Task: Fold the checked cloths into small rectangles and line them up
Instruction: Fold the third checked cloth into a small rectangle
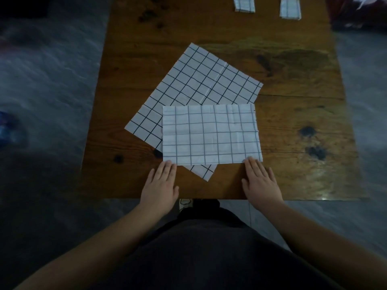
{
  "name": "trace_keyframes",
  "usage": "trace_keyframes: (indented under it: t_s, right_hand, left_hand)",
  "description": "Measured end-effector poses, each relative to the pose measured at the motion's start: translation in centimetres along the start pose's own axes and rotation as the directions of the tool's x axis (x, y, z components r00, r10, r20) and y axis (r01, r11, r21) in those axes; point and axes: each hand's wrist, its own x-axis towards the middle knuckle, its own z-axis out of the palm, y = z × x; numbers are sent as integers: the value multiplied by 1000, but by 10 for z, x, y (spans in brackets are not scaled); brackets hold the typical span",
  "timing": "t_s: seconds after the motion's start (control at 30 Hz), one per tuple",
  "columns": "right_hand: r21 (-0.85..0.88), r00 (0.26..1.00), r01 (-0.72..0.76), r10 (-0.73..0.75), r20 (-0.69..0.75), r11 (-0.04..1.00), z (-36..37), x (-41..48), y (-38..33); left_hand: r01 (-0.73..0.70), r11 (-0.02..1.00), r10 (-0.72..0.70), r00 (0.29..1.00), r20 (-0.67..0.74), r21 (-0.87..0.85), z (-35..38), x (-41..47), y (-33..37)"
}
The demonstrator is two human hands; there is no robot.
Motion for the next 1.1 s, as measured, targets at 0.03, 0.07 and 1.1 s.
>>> trace_keyframes:
  t_s: [0.03, 0.07, 1.1]
  right_hand:
    - [12, 1000, -27, 27, -4, 1000, 1, 0, 3]
    - [24, 998, -58, 58, -4, 998, 2, 0, 4]
    - [179, 996, -41, 55, -76, 983, -4, 7, 9]
  left_hand:
    - [16, 1000, -16, 1000, -3, -3, 0, -2, -2]
    - [32, 999, -32, 999, -3, -2, -1, -4, -3]
    - [3, 1000, -3, 1000, 14, 31, -8, -2, -5]
